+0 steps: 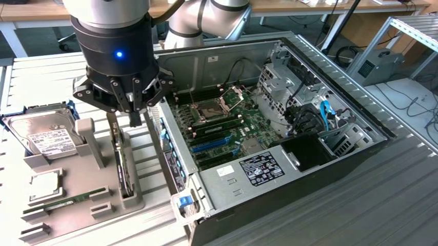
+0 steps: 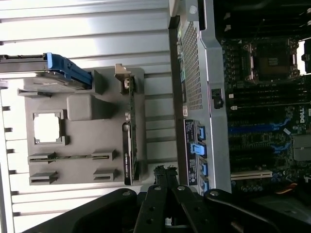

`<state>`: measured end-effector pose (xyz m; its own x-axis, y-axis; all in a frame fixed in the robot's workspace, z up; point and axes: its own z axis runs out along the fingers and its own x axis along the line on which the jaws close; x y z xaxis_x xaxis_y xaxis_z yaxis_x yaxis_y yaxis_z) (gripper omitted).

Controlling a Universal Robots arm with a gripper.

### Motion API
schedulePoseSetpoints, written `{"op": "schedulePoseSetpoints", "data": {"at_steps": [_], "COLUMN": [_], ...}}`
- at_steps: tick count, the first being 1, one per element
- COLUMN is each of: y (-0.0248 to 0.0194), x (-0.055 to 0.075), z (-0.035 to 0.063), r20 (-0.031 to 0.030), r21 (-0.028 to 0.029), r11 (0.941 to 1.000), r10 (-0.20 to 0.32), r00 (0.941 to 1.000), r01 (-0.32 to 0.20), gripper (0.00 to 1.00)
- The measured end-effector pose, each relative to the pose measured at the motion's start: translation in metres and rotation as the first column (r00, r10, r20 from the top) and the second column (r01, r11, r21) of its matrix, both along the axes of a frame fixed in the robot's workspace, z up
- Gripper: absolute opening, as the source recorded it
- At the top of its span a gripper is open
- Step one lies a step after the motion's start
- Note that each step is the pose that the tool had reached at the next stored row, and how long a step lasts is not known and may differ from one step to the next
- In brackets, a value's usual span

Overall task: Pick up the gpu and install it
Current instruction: 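Reach for the gpu, then pick up the gpu and move the gpu toward the slot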

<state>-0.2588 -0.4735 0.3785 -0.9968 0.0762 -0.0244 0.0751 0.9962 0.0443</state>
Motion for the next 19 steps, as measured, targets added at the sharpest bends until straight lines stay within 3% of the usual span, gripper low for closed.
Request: {"op": "schedulePoseSetpoints", "data": {"at_steps": [9, 19], "y": [-0.0050, -0.0052], "x": [-0.0070, -0.0074], "z": [-0.0006, -0.0007], "r20": [0.0000, 0.0000], "r21": [0.0000, 0.0000], "r11": [1.0000, 1.0000], "r10": [0.000, 0.000], "r00": [1.0000, 1.0000], "r01": [0.000, 0.000], "gripper": [0.11, 0.11]}}
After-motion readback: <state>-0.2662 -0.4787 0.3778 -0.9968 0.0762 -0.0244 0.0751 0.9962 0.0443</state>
